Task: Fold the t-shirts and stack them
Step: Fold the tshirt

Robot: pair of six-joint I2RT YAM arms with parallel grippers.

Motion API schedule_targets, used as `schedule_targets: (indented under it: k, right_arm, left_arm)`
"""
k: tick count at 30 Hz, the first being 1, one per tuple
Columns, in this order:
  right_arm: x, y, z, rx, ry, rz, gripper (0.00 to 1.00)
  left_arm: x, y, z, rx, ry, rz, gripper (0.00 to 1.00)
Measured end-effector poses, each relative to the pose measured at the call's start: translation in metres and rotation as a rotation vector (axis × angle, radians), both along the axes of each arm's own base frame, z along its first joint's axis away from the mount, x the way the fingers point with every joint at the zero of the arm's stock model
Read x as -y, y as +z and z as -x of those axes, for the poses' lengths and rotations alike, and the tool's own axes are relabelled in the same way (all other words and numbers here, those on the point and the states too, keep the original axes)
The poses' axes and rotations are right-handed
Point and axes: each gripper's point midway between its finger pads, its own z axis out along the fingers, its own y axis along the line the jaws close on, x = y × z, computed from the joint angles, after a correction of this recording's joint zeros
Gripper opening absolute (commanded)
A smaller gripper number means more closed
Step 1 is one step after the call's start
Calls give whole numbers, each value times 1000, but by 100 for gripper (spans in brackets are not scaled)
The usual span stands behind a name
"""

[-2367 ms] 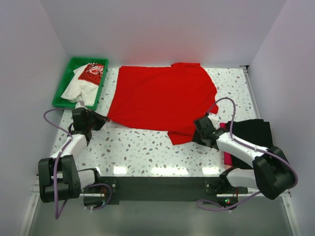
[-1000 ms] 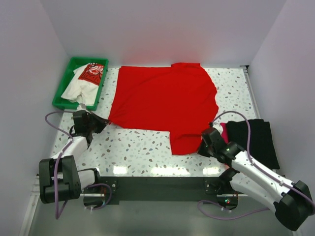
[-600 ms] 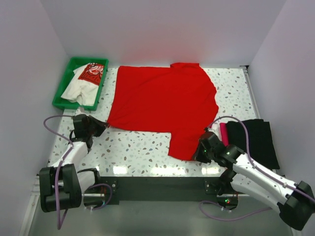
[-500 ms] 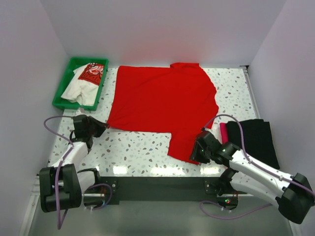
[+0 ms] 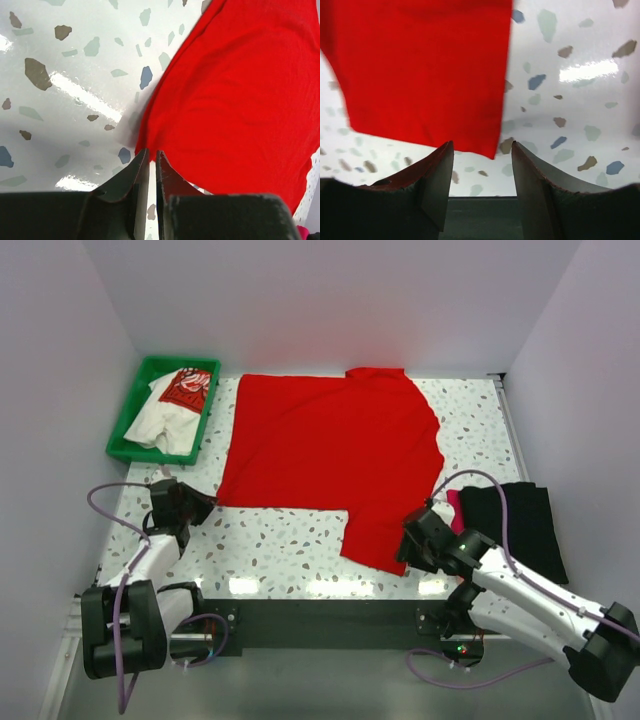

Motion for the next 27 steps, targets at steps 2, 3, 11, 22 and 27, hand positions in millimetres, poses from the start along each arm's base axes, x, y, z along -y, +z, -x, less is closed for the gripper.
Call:
schedule_targets:
  k: [2,3,11,22,27]
  right_arm:
    - [6,-15,7,-43,-10,35,53]
    - [9,-22,10,-64,-15,53,53]
    - [8,-39,9,-86,-33,66,49]
    - [-14,-43,-1,-61,-13,-12,0]
    - [-12,-40,2,-64,-6,-11,0]
  left_arm:
    - [-1,-1,1,-1,5,-4,15]
    - [-1,0,1,1,6,-5,16]
    - [-3,1,0,5,15,-14,15]
    - [-7,0,0,3,29,-27,5]
    - [-8,0,0,2,32,-31,10]
